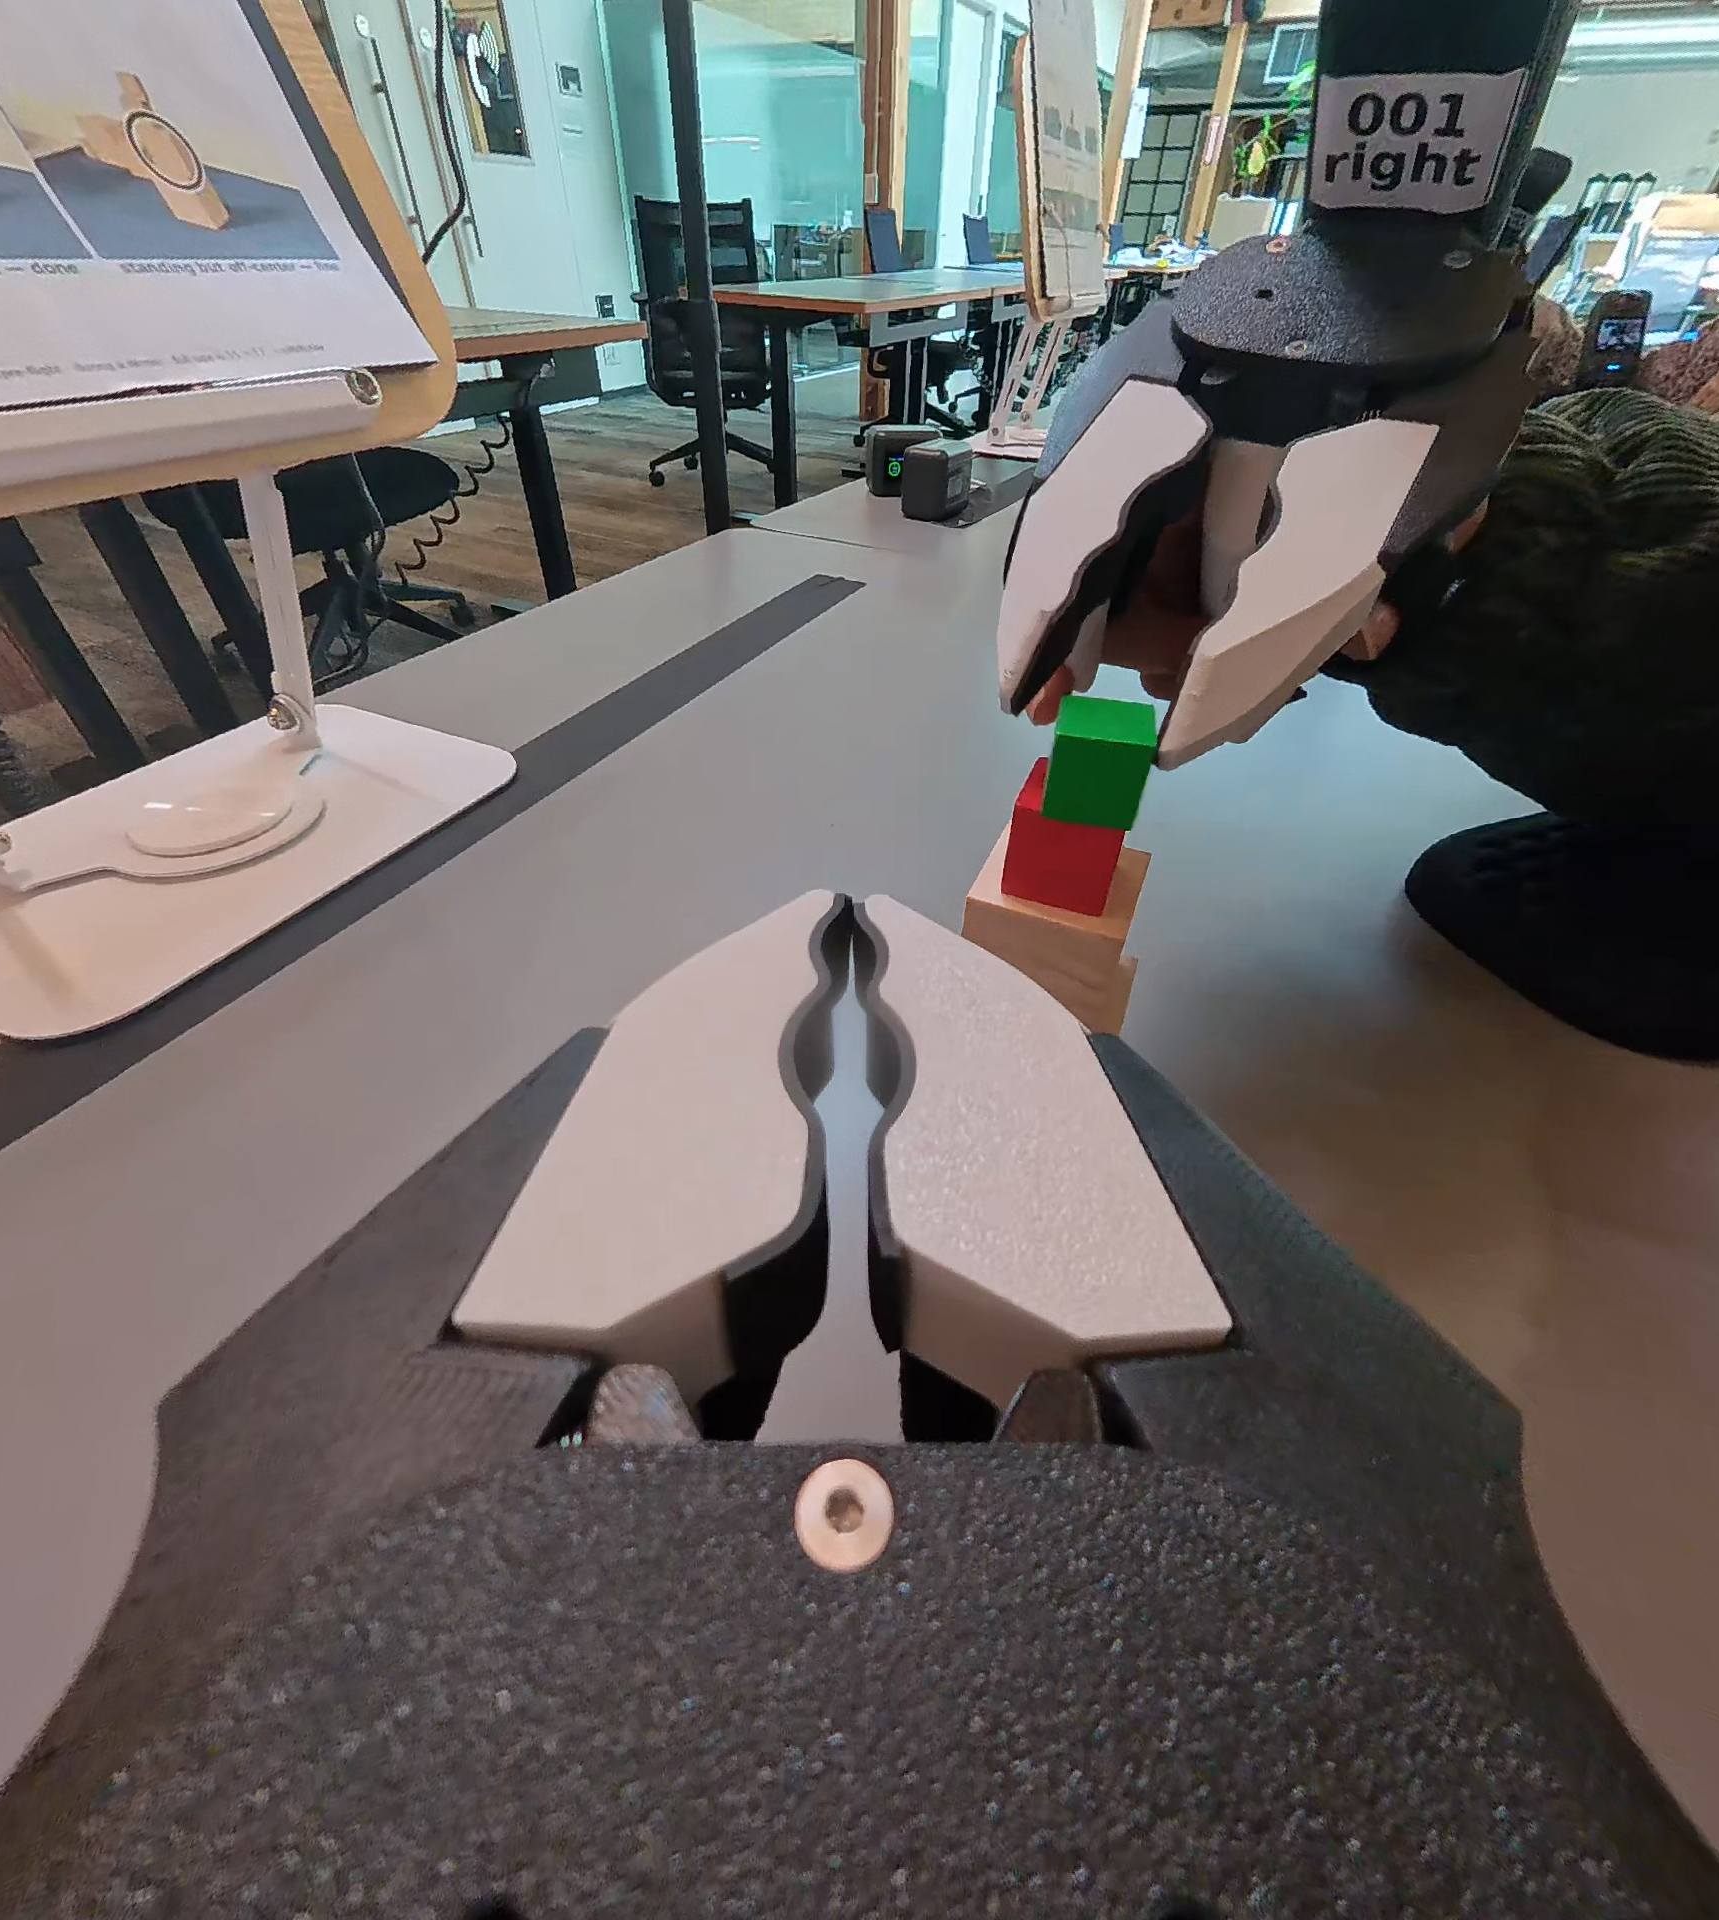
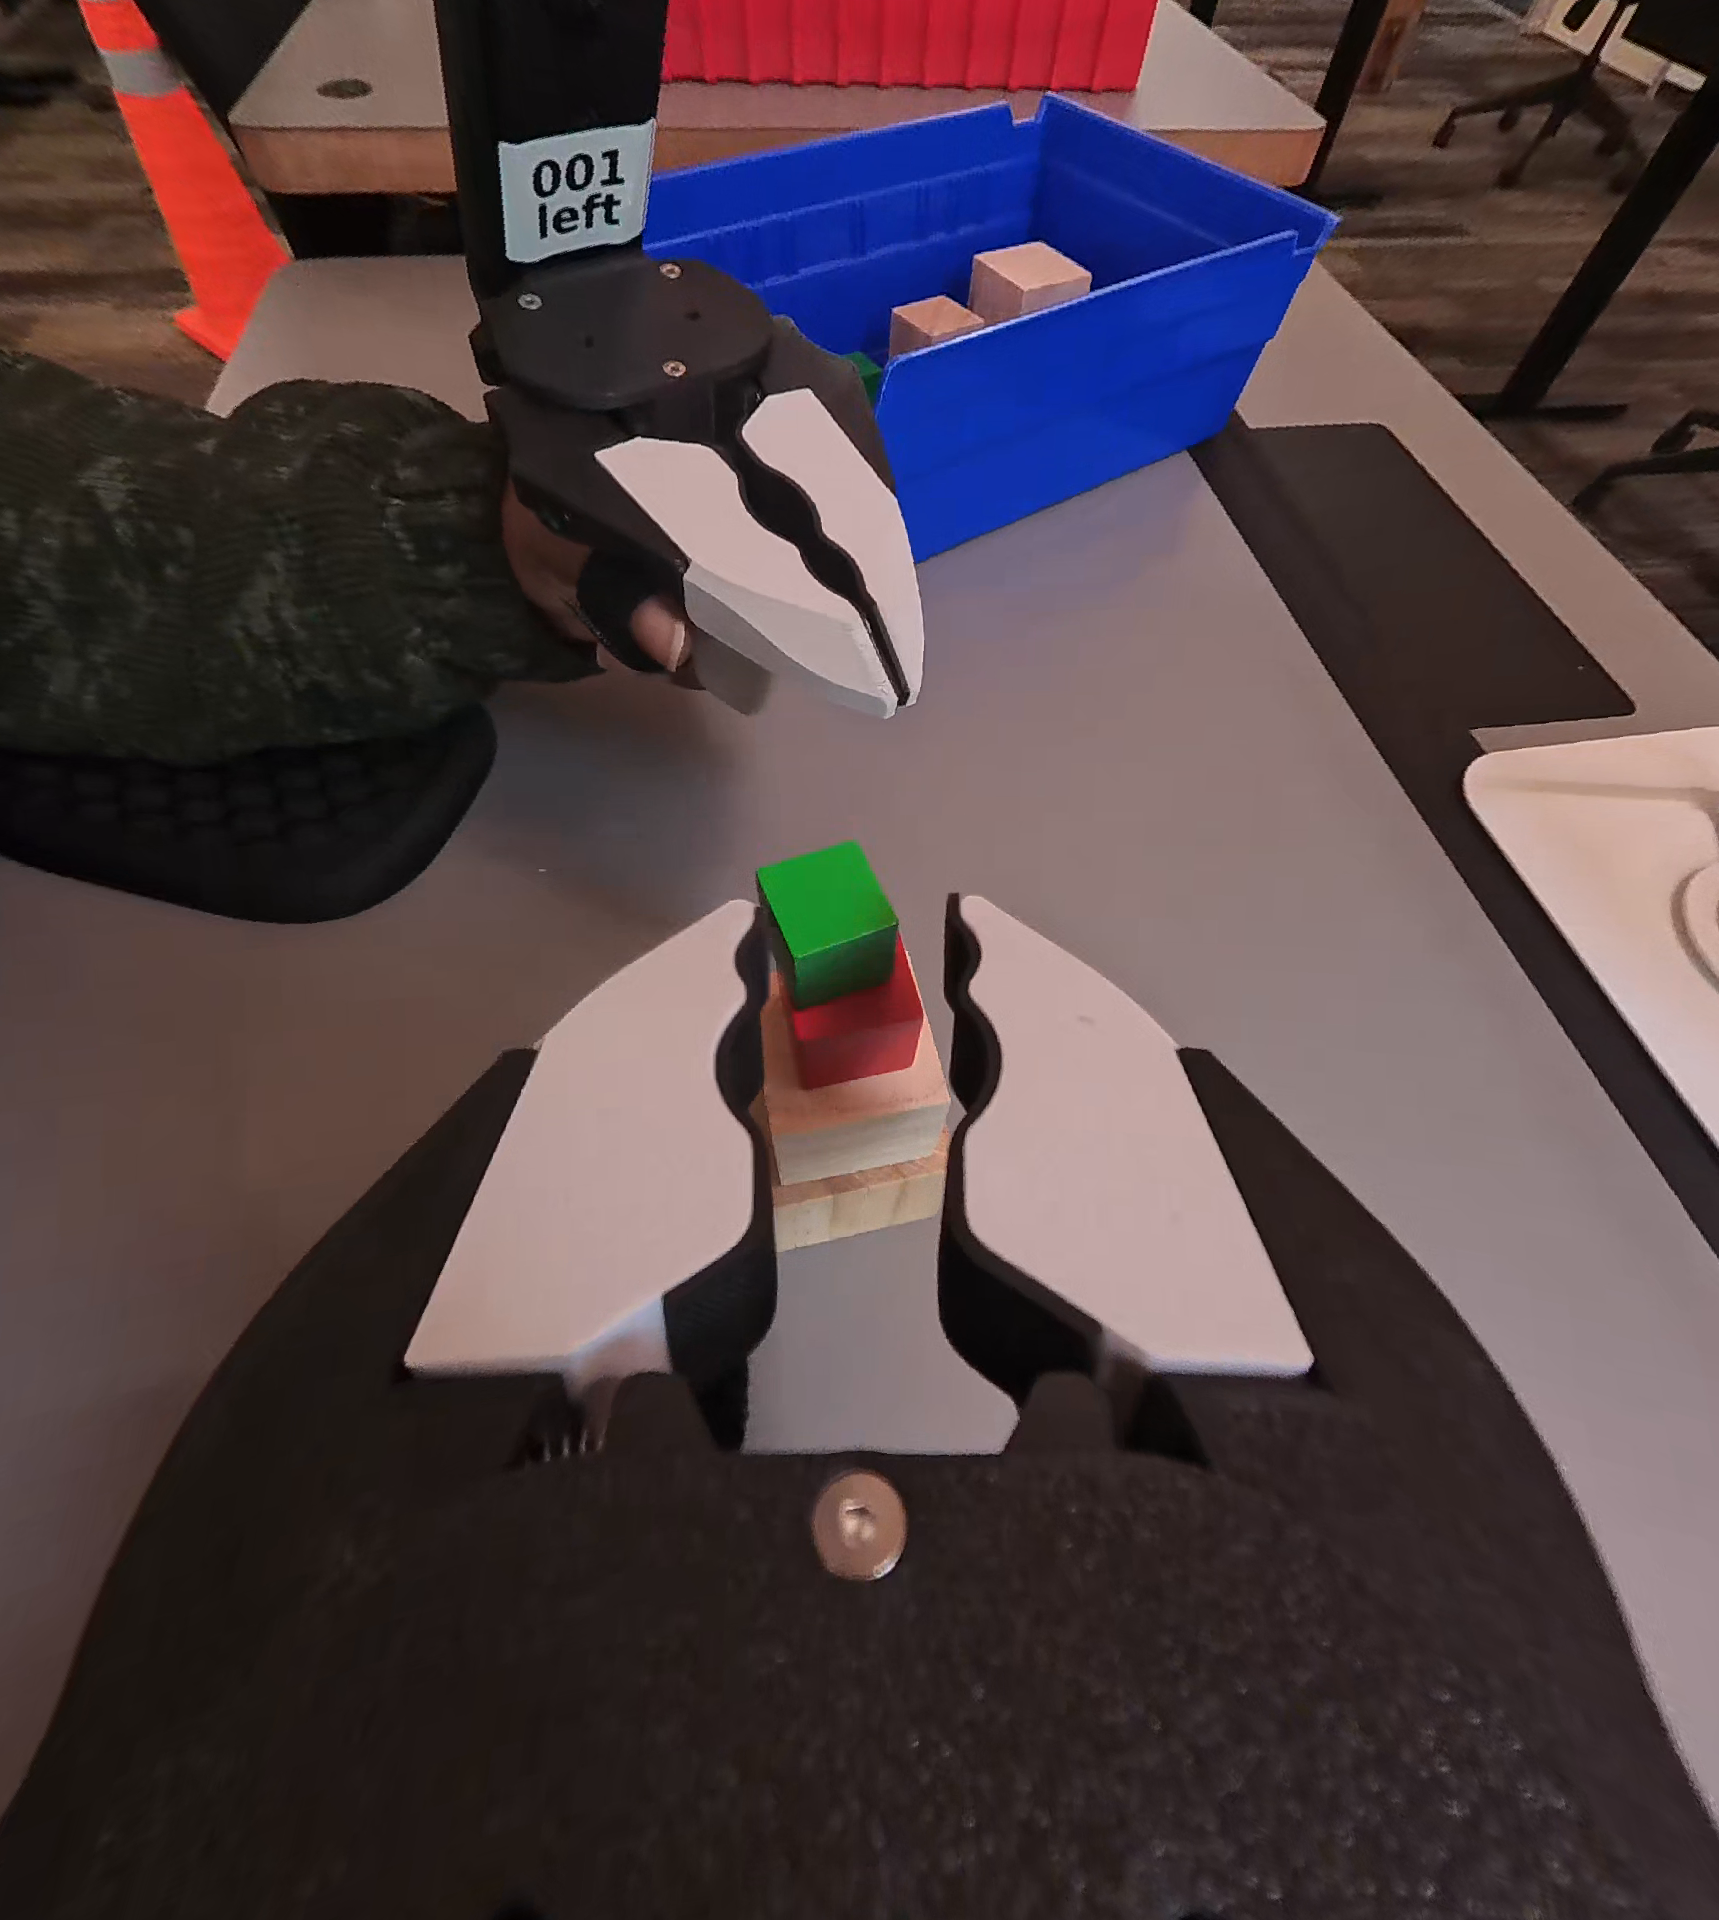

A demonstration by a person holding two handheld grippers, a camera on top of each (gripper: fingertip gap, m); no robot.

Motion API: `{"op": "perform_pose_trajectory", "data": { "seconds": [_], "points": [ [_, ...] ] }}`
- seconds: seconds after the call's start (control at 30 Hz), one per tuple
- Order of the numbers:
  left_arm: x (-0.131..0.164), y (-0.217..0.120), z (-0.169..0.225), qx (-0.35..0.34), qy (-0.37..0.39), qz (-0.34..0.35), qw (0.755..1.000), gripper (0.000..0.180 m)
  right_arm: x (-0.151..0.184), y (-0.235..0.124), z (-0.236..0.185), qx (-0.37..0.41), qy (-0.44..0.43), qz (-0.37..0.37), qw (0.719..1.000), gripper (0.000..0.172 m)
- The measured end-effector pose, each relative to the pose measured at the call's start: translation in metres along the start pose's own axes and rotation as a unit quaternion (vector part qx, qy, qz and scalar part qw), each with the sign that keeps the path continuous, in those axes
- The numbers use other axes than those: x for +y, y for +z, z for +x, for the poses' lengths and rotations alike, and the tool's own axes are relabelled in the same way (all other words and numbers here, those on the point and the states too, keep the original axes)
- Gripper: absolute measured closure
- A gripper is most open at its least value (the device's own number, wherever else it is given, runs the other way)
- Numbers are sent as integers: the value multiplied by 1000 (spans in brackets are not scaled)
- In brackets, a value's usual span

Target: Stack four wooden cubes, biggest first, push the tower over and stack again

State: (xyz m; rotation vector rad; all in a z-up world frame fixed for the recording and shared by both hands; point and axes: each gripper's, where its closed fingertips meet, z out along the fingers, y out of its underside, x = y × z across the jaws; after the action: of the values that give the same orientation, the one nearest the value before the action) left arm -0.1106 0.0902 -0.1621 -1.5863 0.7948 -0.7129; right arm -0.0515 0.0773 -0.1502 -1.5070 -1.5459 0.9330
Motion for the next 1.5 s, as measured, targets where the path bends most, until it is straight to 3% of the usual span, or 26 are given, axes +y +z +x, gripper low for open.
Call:
{"op": "perform_pose_trajectory", "data": {
  "seconds": [0.1, 1.33, 1.5],
  "points": [
    [-1, -1, 0, -1, -1, 3, 1000, 180, -1, 0, -1, -2, 1, 5, 1000, 151],
    [2, 1, -2, -2, 1, -2, 1000, 180, 4, -6, -2, -47, -4, -14, 999, 150],
    [2, 1, -2, -2, 0, -2, 1000, 180, 0, -8, -2, -49, -4, -4, 999, 142]
  ]
}}
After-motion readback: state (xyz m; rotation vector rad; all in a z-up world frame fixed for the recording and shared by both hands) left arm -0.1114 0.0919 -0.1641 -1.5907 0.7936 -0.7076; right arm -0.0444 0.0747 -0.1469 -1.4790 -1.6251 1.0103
